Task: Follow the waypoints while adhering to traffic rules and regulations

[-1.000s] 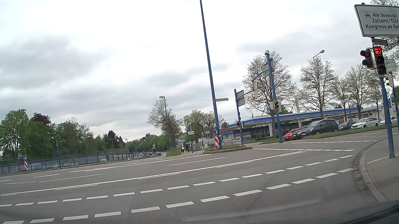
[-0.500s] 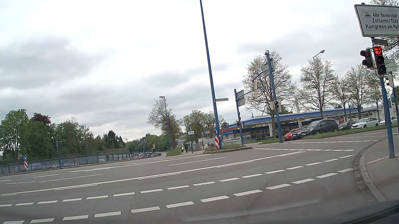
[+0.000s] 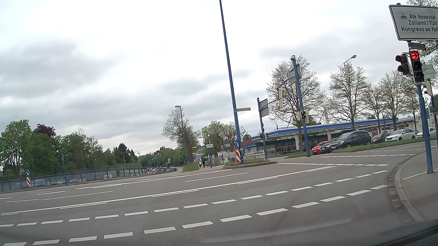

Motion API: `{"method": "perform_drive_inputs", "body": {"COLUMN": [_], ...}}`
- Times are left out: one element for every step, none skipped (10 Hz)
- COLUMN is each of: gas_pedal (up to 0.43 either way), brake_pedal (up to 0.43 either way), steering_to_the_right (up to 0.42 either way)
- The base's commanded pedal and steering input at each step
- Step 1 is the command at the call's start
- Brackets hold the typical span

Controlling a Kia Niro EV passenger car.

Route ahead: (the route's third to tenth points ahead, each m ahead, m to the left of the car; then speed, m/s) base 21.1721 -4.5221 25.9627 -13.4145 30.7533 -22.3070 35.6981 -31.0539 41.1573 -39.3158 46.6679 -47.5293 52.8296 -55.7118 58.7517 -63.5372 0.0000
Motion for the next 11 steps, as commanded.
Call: {"method": "perform_drive_inputs", "body": {"gas_pedal": [0.000,0.000,0.000,0.000,0.000,0.000,0.000,0.000,0.000,0.000,0.000], "brake_pedal": [0.244,0.244,0.244,0.244,0.244,0.244,0.244,0.244,0.244,0.244,0.244], "steering_to_the_right": [0.033,0.033,0.033,0.033,0.033,0.033,0.033,0.033,0.033,0.033,0.033]}}
